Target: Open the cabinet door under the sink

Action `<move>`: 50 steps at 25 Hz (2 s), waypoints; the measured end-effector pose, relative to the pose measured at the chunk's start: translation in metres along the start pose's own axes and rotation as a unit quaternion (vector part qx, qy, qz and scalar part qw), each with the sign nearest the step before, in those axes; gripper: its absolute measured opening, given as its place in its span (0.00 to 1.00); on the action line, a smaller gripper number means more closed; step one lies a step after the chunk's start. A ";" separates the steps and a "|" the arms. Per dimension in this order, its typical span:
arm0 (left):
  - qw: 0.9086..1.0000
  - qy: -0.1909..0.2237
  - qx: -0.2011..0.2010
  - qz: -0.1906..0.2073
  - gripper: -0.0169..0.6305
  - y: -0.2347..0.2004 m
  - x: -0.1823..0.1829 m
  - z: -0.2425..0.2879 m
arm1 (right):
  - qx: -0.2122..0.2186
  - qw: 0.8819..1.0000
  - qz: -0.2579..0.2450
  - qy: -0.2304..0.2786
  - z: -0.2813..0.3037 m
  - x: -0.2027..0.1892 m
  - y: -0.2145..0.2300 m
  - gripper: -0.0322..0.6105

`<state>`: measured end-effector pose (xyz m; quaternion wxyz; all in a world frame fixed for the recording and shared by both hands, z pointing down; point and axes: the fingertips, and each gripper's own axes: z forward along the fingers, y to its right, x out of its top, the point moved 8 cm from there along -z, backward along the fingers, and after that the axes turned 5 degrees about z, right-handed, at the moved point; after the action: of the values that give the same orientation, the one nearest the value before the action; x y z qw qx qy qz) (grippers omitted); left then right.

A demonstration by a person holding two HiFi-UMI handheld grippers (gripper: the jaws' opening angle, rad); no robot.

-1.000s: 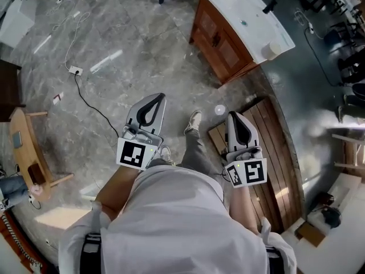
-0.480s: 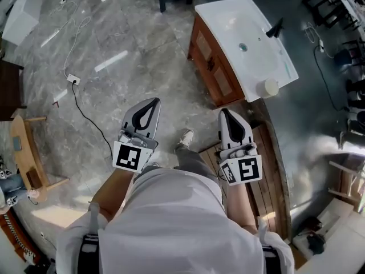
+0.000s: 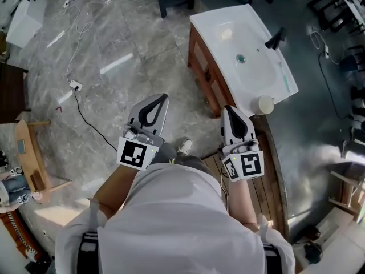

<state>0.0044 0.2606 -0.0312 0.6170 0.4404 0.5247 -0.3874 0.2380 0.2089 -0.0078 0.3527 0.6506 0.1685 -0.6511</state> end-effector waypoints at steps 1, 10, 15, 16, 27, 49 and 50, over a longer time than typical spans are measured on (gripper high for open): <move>1.000 0.000 -0.001 0.001 0.04 -0.003 0.001 0.006 | -0.002 1.000 0.002 0.000 0.004 0.001 0.004 0.10; 0.999 0.012 -0.048 -0.019 0.04 -0.042 -0.024 0.066 | -0.043 0.998 -0.018 -0.036 0.052 -0.004 0.017 0.10; 0.996 0.001 -0.078 -0.034 0.04 -0.074 -0.052 0.093 | -0.080 0.994 -0.036 -0.067 0.085 -0.016 0.012 0.10; 0.996 -0.001 -0.084 -0.038 0.04 -0.080 -0.060 0.099 | -0.087 0.993 -0.040 -0.069 0.094 -0.020 0.011 0.10; 0.991 -0.035 -0.131 -0.002 0.04 -0.076 -0.190 0.161 | -0.105 0.990 -0.026 -0.093 0.143 -0.116 0.046 0.10; 0.986 -0.052 -0.156 -0.013 0.18 -0.029 -0.445 0.238 | -0.108 0.991 -0.018 -0.082 0.207 -0.357 0.124 0.10; 0.986 -0.052 -0.158 -0.012 0.18 -0.028 -0.453 0.241 | -0.109 0.991 -0.019 -0.080 0.208 -0.363 0.126 0.10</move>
<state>-0.0153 0.0307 0.4273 0.7005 0.3102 0.5515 -0.3301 0.1376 0.0671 0.3929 0.4216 0.5508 0.2218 -0.6853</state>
